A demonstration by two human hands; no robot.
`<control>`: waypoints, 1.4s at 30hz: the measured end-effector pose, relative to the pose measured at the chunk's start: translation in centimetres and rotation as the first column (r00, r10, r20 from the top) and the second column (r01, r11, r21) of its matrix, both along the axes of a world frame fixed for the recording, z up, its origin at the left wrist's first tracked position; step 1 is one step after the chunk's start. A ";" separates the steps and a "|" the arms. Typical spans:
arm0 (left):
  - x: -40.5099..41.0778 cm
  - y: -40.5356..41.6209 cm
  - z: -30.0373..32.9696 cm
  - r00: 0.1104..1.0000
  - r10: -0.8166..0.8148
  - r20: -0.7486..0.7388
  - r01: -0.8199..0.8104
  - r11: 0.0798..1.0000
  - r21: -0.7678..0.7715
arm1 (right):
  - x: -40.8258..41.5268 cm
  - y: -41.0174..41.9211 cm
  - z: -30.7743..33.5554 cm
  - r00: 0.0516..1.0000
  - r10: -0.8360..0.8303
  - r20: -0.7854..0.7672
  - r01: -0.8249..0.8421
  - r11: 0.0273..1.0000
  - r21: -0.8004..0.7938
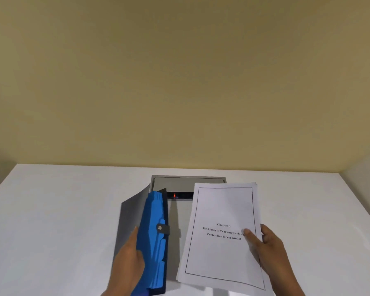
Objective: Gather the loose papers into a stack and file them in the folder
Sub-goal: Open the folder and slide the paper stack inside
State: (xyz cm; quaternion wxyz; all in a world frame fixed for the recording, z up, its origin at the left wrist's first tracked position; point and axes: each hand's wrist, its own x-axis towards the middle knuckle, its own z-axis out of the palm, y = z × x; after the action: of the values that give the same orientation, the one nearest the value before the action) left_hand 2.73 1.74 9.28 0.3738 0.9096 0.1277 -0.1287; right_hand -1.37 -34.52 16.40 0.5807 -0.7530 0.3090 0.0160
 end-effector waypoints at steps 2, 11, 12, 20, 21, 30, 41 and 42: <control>-0.5 -2.4 0.9 1.000 -0.020 -0.015 0.019 0.998 -0.061 | 0.3 -1.0 1.4 0.999 0.040 0.037 -0.040 0.999 0.001; -1.8 -10.1 2.7 0.995 -0.069 -0.077 0.053 0.979 -0.195 | 2.9 -2.3 4.1 0.958 0.287 -0.006 -0.286 0.951 -0.115; -1.8 -10.5 2.7 0.994 -0.069 -0.084 0.051 0.978 -0.202 | 3.2 -2.2 4.0 0.954 0.299 -0.027 -0.299 0.941 -0.160; -2.0 -12.2 2.4 0.992 -0.083 -0.100 0.060 0.976 -0.212 | 6.9 0.0 2.6 0.924 0.364 -0.115 -0.381 0.876 -0.296; -2.0 -12.3 2.4 0.992 -0.083 -0.099 0.062 0.977 -0.203 | 7.4 0.3 2.3 0.922 0.372 -0.111 -0.388 0.867 -0.314; -2.0 -12.9 2.8 0.992 -0.061 -0.109 0.038 0.979 -0.200 | 8.0 4.2 -0.7 0.907 0.417 -0.066 -0.408 0.826 -0.389; -2.4 -13.9 2.2 0.992 -0.023 -0.124 -0.004 0.976 -0.216 | 5.8 9.0 -5.5 0.935 0.346 -0.073 -0.340 0.823 -0.454; -2.5 -13.9 2.1 0.992 -0.016 -0.125 -0.012 0.976 -0.220 | 5.7 9.4 -5.9 0.938 0.338 -0.077 -0.335 0.828 -0.450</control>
State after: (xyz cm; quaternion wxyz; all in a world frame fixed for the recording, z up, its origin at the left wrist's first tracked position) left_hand 0.27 -12.21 11.36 0.4632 0.8529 0.1350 -0.1994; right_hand 4.28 -25.08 10.54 0.3764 -0.9107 0.1648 0.0428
